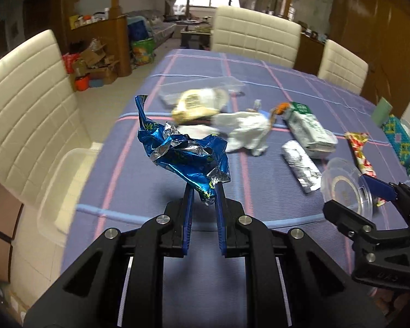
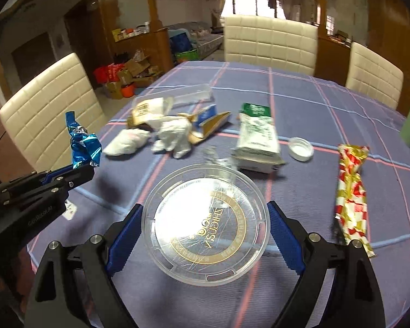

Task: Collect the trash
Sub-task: 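Lift the blue foil wrapper with the left gripper over the clear bin, then open the left gripper to drop the blue wrapper into the bin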

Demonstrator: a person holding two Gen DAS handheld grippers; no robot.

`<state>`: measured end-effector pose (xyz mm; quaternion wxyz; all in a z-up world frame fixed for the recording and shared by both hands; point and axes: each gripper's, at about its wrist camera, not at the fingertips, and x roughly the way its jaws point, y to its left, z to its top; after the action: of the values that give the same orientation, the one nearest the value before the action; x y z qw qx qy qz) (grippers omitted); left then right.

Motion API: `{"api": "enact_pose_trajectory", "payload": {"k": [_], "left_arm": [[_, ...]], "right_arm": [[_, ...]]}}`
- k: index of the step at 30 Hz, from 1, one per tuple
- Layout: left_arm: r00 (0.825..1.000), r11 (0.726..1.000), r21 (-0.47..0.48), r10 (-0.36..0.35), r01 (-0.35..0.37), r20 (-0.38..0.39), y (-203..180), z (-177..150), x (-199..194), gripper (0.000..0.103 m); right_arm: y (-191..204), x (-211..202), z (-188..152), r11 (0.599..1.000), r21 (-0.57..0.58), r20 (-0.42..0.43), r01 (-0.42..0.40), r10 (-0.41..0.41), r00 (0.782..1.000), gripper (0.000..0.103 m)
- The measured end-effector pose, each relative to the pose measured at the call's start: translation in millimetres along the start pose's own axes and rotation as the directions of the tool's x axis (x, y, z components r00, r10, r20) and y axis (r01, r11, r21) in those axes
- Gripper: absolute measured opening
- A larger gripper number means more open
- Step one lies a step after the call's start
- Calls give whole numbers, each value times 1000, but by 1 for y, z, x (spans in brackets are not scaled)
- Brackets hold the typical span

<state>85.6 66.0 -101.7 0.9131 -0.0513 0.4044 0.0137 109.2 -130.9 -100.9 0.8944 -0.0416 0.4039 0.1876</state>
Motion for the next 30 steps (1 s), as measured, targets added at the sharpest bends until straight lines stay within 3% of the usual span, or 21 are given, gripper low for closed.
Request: {"api": "enact_pose_trajectory", "payload": {"k": [7, 15, 23, 27, 29, 30], "left_arm": [[997, 994, -69, 83, -82, 2, 56, -5, -3, 16], [976, 965, -149, 216, -216, -18, 129, 1, 0, 16], [968, 945, -208, 243, -252, -71, 175, 5, 19, 18], [969, 938, -249, 221, -243, -112, 194, 4, 28, 21], [966, 930, -272, 213, -246, -145, 202, 0, 34, 46], [967, 926, -287, 213, -246, -144, 206, -3, 34, 83]], "right_arm": [[32, 14, 8, 998, -53, -22, -38, 37, 999, 86], [59, 38, 22, 993, -82, -46, -80, 77, 996, 86], [84, 55, 40, 986, -130, -54, -101, 95, 994, 86], [93, 62, 47, 983, -148, -57, -108, 100, 993, 86], [99, 65, 49, 981, -161, -57, -111, 103, 993, 86], [102, 66, 51, 979, -168, -57, -112, 104, 993, 86]]}}
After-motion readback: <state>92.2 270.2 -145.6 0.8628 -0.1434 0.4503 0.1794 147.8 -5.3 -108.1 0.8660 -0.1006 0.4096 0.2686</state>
